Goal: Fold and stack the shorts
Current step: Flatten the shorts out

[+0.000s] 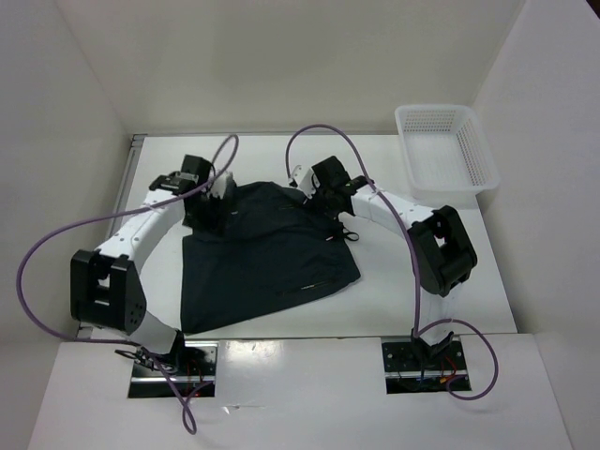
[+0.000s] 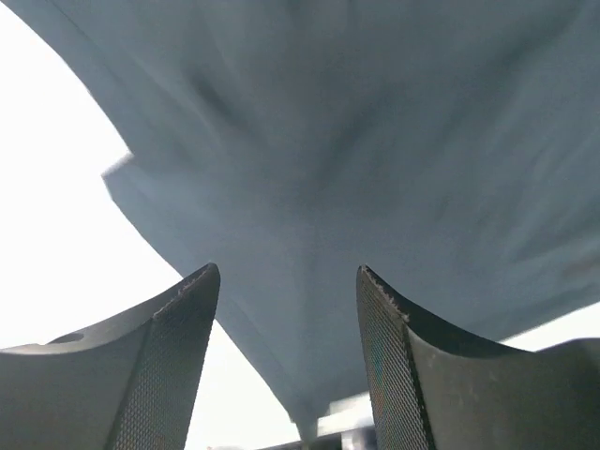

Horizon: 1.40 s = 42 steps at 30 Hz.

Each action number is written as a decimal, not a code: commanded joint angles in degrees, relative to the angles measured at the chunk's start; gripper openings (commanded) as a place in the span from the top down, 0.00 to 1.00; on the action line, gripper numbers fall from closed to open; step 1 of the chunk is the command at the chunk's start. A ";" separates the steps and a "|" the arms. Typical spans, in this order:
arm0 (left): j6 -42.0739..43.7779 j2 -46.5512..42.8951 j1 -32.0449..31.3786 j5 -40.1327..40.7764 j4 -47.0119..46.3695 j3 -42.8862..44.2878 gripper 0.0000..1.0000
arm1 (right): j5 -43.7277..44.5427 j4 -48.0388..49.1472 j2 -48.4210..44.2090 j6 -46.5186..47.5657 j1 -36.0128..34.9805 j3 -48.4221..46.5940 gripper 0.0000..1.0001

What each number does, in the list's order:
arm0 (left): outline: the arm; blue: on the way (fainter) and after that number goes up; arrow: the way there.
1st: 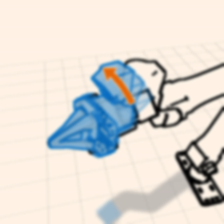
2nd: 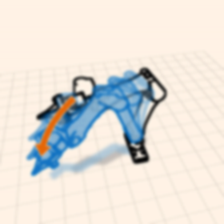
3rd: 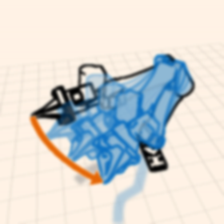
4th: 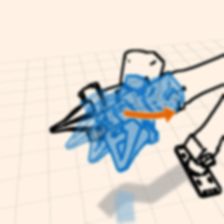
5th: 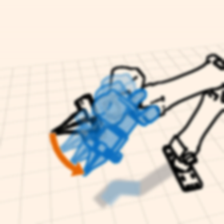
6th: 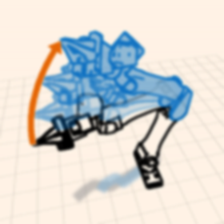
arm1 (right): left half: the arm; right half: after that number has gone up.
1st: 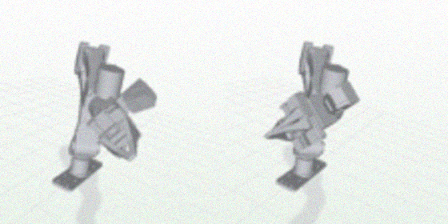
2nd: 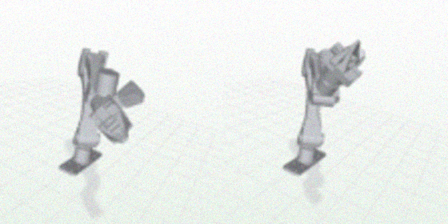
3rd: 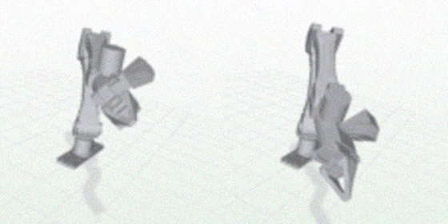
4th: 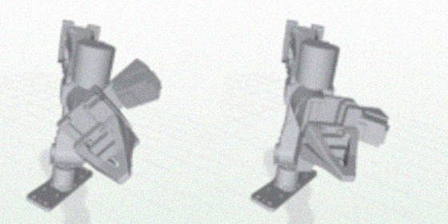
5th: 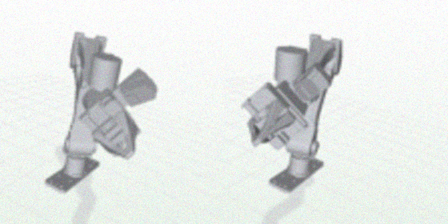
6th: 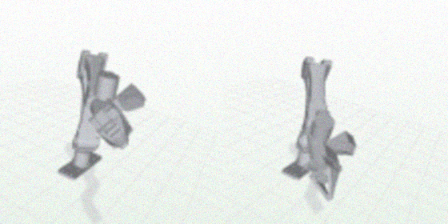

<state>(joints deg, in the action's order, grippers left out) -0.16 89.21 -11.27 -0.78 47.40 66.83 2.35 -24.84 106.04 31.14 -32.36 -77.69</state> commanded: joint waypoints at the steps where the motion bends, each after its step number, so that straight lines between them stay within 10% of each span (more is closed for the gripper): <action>1: 0.16 -4.66 2.74 -0.90 -7.83 8.05 0.32 | 0.29 0.93 -2.33 0.59 0.28 -0.09 1.00; 18: 0.16 23.98 10.21 -11.43 -14.17 22.37 0.31 | 0.46 1.99 2.59 0.59 0.28 -3.17 1.00; 42: 0.16 34.63 10.74 -10.12 -15.32 29.50 0.39 | 0.99 1.46 5.41 1.65 0.28 -4.22 1.00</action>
<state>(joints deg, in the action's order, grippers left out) -0.23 123.87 -0.93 -11.33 32.14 95.37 2.90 -24.08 110.63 32.47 -32.23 -79.44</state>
